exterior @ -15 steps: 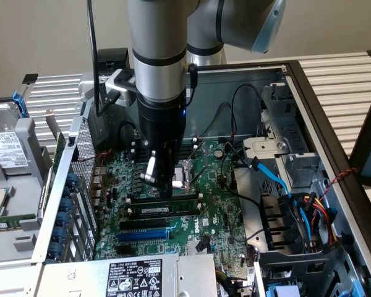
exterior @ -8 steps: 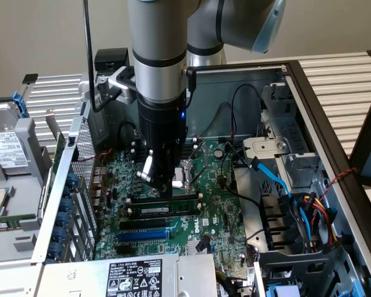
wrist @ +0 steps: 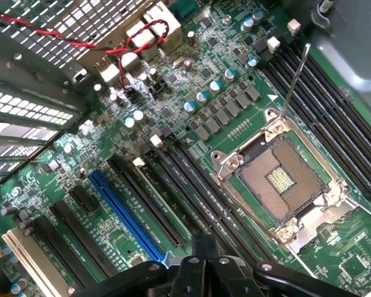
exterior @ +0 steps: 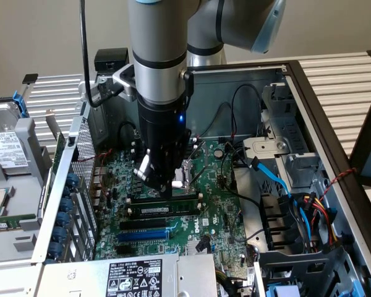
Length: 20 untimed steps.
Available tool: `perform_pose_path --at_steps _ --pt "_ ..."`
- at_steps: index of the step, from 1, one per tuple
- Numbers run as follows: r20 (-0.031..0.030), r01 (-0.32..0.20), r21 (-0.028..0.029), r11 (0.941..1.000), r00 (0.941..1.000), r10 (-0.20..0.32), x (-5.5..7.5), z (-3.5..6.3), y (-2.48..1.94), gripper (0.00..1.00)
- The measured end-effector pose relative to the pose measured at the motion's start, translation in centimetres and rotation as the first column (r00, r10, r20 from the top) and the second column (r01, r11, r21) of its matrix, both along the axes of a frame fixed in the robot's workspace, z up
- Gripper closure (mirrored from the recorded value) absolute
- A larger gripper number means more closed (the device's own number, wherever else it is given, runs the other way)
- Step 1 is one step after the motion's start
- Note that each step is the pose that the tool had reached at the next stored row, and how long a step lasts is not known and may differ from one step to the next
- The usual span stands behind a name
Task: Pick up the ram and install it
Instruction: 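Press down the ram until it locks into place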
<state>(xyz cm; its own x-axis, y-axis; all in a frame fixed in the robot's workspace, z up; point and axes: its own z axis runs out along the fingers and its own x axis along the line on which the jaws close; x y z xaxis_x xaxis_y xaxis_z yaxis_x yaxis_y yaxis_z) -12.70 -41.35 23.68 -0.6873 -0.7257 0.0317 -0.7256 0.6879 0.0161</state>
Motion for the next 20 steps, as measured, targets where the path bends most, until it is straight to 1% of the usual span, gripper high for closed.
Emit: perform_pose_path --at_steps 3,5,8,10,12,15,17,20 --pt "0.0000 0.052 0.0000 0.9986 0.9986 -0.052 0.00 -0.06 0.00 0.89" --pt "0.0000 0.087 0.0000 0.9962 0.9962 -0.087 0.00 -0.11 0.00 0.89" --pt "0.0000 0.141 0.0000 0.9900 0.9900 -0.141 0.00 -0.19 0.00 0.89" --pt "0.0000 0.176 0.0000 0.9844 0.9844 -0.176 0.00 -0.24 0.00 0.89" --pt "0.0000 0.213 0.0000 0.9771 0.9771 -0.213 0.00 -0.29 0.00 0.89" --pt "0.0000 0.265 0.0000 0.9643 0.9643 -0.265 0.00 -0.38 0.00 0.89" --pt "0.0000 0.299 0.0000 0.9542 0.9542 -0.299 0.00 -0.43 0.00 0.89" --pt "0.0000 0.351 0.0000 0.9362 0.9362 -0.351 0.00 -0.52 0.00 0.89"
